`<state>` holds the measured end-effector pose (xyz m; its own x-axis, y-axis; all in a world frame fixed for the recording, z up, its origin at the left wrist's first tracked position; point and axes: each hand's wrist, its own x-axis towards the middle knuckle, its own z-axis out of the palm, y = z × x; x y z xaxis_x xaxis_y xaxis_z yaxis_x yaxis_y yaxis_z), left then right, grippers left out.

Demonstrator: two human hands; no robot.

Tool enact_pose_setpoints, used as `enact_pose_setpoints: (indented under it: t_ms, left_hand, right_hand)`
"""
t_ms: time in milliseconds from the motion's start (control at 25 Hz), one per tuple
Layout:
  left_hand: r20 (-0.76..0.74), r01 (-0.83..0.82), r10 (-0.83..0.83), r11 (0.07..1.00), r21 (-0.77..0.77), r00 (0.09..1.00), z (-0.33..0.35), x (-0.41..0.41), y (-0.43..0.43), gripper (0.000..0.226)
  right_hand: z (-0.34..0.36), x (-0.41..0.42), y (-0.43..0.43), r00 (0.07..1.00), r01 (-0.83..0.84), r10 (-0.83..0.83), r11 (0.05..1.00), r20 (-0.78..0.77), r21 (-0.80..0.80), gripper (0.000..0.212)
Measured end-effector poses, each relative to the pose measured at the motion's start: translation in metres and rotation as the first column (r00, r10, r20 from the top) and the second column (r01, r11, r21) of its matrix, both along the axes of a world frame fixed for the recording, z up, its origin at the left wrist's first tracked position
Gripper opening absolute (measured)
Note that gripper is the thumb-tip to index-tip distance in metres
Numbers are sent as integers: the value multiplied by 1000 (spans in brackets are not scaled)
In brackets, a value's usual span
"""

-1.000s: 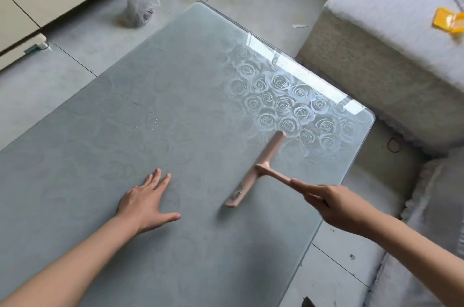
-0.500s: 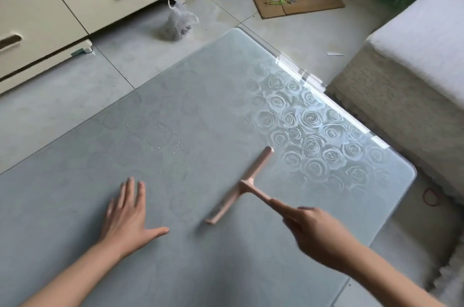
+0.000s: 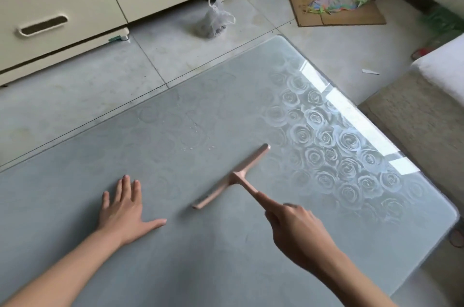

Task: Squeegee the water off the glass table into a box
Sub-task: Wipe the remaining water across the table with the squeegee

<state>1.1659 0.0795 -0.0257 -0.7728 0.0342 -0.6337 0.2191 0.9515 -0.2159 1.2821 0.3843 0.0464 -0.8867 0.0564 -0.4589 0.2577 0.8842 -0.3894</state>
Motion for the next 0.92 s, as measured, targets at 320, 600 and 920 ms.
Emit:
enact_pose_setpoints:
  t_ms: [320, 600, 920]
  left_hand:
    - [21, -31, 29, 994, 107, 999, -8, -7, -29, 101]
    - [25, -98, 96, 929, 356, 995, -9, -9, -44, 87]
    - [-81, -80, 105, 960, 269, 991, -10, 22, -77, 74]
  right_hand:
    - [-15, -125, -76, 997, 27, -28, 999, -68, -19, 51]
    - [0, -22, -62, 996, 86, -87, 996, -14, -21, 62]
    - [-7, -101, -97, 989, 87, -91, 995, -115, -40, 50]
